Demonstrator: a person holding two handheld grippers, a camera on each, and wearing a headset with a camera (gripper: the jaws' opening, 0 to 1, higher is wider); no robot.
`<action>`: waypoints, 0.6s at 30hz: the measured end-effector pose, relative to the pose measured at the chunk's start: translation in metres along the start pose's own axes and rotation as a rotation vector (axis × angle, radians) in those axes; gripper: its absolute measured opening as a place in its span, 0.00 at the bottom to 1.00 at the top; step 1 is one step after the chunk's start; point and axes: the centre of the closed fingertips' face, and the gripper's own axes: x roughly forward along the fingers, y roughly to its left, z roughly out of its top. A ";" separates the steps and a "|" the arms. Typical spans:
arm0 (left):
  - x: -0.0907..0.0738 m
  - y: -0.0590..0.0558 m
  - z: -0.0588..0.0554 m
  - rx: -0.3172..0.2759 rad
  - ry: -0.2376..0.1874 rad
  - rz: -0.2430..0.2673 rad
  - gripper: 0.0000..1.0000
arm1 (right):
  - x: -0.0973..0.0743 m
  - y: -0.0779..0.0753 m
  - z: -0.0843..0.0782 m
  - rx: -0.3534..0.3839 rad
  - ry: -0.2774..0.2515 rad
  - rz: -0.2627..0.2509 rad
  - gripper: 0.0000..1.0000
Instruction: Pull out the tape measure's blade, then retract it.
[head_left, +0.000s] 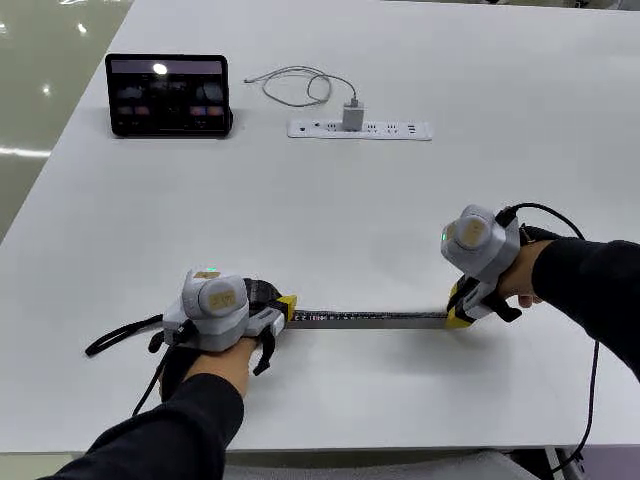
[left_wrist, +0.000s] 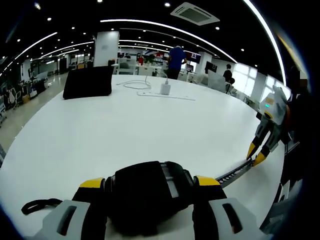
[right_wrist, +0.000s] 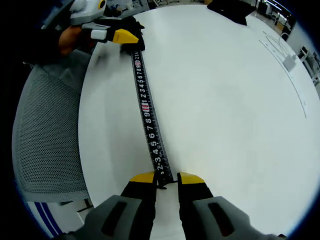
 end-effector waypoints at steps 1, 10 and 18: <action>0.000 0.000 0.000 0.006 0.002 -0.002 0.66 | 0.000 0.001 -0.001 -0.033 -0.005 0.004 0.13; 0.001 -0.001 -0.001 0.036 0.008 -0.008 0.66 | -0.006 -0.001 -0.012 -0.130 -0.015 0.044 0.19; 0.001 -0.001 -0.002 0.050 0.012 -0.015 0.65 | -0.007 0.007 -0.004 -0.108 -0.043 0.119 0.19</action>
